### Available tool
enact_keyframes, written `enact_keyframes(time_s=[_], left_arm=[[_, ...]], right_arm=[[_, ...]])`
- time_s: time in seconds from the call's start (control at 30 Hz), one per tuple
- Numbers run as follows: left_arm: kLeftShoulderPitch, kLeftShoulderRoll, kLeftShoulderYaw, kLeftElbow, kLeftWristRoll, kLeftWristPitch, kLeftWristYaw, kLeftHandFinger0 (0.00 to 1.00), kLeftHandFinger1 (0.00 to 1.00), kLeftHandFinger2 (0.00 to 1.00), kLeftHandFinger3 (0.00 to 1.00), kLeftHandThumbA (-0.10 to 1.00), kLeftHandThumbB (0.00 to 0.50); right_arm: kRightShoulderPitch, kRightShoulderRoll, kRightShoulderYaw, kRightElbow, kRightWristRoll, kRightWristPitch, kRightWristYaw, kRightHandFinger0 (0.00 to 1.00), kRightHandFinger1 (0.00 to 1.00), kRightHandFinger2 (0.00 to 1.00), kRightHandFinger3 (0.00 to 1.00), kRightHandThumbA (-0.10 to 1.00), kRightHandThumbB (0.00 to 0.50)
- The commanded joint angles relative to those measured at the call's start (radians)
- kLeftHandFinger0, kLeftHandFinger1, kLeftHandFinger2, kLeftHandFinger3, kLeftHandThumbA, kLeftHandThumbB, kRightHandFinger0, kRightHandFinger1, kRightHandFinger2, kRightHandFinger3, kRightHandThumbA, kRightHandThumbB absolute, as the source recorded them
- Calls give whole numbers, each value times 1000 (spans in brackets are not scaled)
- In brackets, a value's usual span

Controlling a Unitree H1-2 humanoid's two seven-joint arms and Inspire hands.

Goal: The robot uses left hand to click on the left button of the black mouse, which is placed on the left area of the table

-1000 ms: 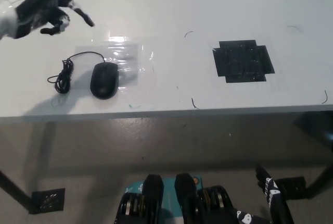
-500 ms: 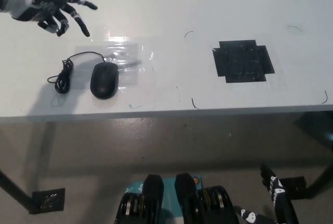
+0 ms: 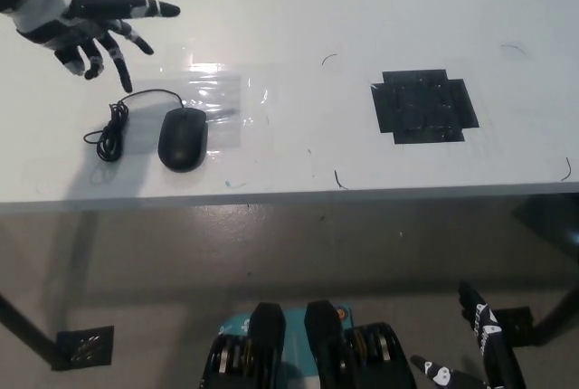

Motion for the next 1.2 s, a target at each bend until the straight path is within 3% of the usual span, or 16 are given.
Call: enact_keyframes(time_s=[0.0, 0.03, 0.07, 0.1, 0.17, 0.2, 0.27, 0.33, 0.4, 0.57, 0.7, 0.8, 0.9, 1.0, 1.17], left_arm=[[-36, 3, 48, -8, 95, -47, 0, 0, 91, 395, 1000, 1000, 322], [-31, -5, 61, 8, 87, -56, -15, 0, 40, 348, 1000, 1000, 300], [-32, -23, 61, 47, 88, -56, -30, 0, 2, 292, 1000, 1000, 338], [-26, -39, 71, 71, 95, -57, -31, 0, 0, 289, 1000, 1000, 338], [-5, -40, 83, 61, 116, -142, 0, 0, 0, 260, 1000, 1000, 316], [-3, -57, 96, 75, 120, -95, 4, 0, 0, 209, 1000, 1000, 326], [1, -78, 107, 102, 126, -73, 4, 0, 1, 231, 1000, 1000, 341], [2, -98, 102, 126, 157, -74, 10, 0, 115, 466, 1000, 1000, 401], [4, -119, 107, 158, 171, -82, 18, 0, 178, 524, 1000, 1000, 404], [5, -153, 116, 233, 218, -105, 31, 0, 177, 503, 1000, 1000, 428], [-8, -184, 140, 308, 225, -100, 25, 0, 62, 336, 1000, 1000, 424], [-6, -188, 137, 313, 246, -128, 27, 0, 55, 352, 1000, 1000, 435], [-15, -199, 148, 341, 258, -121, 19, 0, 110, 434, 1000, 1000, 444], [-19, -212, 162, 364, 266, -88, 25, 0, 94, 433, 1000, 1000, 476], [-22, -208, 182, 363, 287, -111, 26, 0, 67, 423, 1000, 1000, 462]], right_arm=[[-10, -11, -8, -31, -6, -52, 2, 1000, 1000, 1000, 1000, 1000, 326], [-10, -13, -7, -31, -11, -52, -1, 1000, 1000, 1000, 1000, 1000, 321], [-11, -15, -6, -32, -11, -52, -1, 1000, 1000, 1000, 1000, 1000, 315], [-12, -15, -7, -30, -4, -52, 3, 1000, 1000, 1000, 1000, 1000, 314], [-12, -16, -6, -29, -4, -52, 3, 1000, 1000, 1000, 1000, 1000, 315], [-16, -19, -6, -28, -7, -52, 2, 1000, 1000, 1000, 1000, 1000, 307], [-16, -19, -6, -30, -4, -52, 5, 1000, 1000, 1000, 1000, 1000, 305], [-16, -18, -7, -28, 2, -52, 8, 1000, 1000, 1000, 1000, 1000, 305], [-16, -18, -7, -30, -4, -52, 4, 1000, 1000, 1000, 1000, 1000, 308], [-11, -17, -3, -35, -13, -52, -1, 1000, 1000, 1000, 1000, 1000, 308], [-14, -19, -2, -33, -10, -52, 4, 1000, 1000, 1000, 1000, 1000, 315], [-14, -19, -1, -36, -7, -52, 5, 1000, 1000, 1000, 1000, 1000, 313], [-17, -18, -2, -37, -11, -52, 2, 1000, 1000, 1000, 1000, 1000, 310], [-17, -18, -3, -34, -2, -52, 9, 1000, 1000, 1000, 1000, 1000, 312], [-20, -19, 1, -33, -11, -52, 5, 1000, 1000, 1000, 1000, 1000, 306]])
